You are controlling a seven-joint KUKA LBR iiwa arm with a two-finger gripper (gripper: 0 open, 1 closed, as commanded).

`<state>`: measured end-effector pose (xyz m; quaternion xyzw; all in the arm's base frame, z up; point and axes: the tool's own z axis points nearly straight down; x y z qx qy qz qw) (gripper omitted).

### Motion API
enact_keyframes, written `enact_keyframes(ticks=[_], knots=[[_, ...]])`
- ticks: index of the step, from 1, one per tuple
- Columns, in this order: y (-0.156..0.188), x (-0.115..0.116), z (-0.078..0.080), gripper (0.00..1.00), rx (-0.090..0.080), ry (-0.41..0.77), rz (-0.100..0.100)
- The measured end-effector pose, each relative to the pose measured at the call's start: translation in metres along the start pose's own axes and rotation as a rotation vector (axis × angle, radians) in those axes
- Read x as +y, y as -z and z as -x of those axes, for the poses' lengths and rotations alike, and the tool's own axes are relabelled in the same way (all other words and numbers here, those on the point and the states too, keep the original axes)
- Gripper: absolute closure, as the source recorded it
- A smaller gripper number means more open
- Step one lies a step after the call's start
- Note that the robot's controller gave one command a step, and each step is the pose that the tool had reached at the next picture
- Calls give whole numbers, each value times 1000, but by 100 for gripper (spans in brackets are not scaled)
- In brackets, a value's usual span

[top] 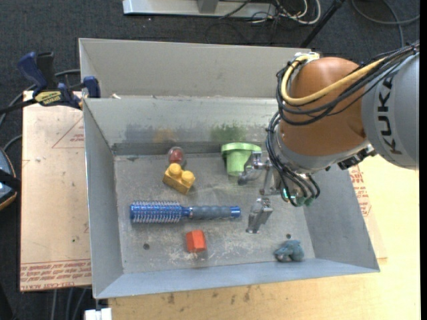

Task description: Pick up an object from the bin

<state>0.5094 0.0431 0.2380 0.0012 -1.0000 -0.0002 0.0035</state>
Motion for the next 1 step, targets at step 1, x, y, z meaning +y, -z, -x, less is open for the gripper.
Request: enact_keyframes(ticks=[1], knots=[[-165, 62, 89, 0, -9, 273, -2]])
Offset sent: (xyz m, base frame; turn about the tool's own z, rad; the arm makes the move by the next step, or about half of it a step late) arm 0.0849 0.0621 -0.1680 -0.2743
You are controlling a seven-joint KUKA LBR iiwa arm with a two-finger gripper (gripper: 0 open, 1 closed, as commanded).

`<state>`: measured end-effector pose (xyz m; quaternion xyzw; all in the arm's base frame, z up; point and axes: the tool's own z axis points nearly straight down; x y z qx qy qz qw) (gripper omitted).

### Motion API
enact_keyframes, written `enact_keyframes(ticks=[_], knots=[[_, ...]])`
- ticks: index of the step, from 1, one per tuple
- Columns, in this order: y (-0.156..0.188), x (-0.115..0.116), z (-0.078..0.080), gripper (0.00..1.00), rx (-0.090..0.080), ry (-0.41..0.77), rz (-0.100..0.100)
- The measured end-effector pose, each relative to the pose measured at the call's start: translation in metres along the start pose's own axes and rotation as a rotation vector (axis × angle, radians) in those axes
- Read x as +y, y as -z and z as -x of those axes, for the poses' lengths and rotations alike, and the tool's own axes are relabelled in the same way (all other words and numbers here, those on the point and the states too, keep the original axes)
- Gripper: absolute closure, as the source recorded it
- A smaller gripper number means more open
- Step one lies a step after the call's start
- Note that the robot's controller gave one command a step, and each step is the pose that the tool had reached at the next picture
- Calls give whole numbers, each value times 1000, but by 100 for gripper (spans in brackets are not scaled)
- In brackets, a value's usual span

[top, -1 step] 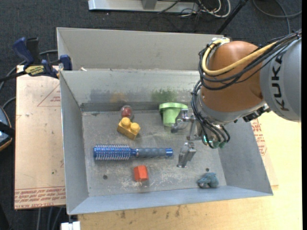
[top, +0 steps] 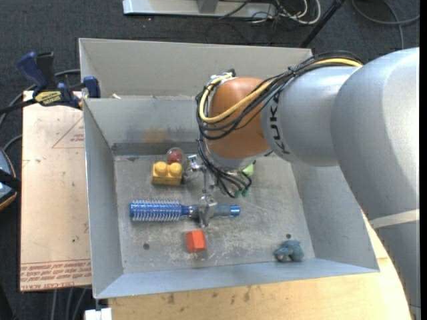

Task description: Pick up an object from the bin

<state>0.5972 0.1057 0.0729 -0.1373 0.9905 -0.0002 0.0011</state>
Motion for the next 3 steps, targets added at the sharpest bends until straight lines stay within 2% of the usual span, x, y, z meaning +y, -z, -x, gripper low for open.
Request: enact_keyframes(ticks=[1, 2, 3], knots=[[29, 85, -3, 0, -4, 60, 6], [33, 71, -10, 0, 1, 29, 2], [1, 65, -6, 0, -5, -5, 5]])
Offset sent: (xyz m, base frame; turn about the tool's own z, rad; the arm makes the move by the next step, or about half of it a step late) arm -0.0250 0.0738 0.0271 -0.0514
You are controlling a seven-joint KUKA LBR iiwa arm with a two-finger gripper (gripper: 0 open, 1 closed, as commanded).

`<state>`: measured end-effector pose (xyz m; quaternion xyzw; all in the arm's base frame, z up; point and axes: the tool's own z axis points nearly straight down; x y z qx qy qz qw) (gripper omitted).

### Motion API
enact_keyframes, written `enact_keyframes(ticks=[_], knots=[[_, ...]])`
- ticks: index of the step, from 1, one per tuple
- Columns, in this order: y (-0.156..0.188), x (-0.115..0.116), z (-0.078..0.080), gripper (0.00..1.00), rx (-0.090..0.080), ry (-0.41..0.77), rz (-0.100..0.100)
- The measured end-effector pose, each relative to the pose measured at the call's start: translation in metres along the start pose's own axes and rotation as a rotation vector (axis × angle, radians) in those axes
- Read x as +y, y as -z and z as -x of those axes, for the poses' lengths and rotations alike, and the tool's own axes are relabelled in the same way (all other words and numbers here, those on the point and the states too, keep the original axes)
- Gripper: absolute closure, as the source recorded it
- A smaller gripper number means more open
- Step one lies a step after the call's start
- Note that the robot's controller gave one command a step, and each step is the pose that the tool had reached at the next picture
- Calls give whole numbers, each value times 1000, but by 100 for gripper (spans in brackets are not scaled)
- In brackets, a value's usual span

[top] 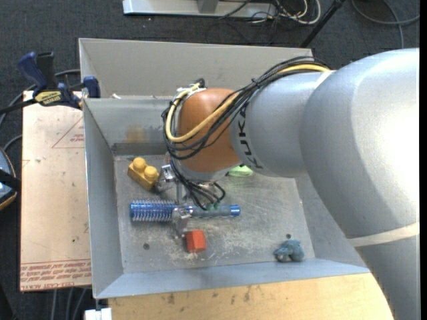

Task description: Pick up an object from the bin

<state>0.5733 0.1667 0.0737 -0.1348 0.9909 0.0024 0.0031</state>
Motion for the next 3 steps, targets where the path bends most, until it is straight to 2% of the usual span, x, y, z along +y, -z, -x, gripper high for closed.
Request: enact_keyframes(ticks=[1, 2, 3], knots=[[2, 1, 2, 0, 3, 1, -1], [5, 1, 4, 100, -4, -1, -1], [86, 2, 6, 100, -2, -1, -3]])
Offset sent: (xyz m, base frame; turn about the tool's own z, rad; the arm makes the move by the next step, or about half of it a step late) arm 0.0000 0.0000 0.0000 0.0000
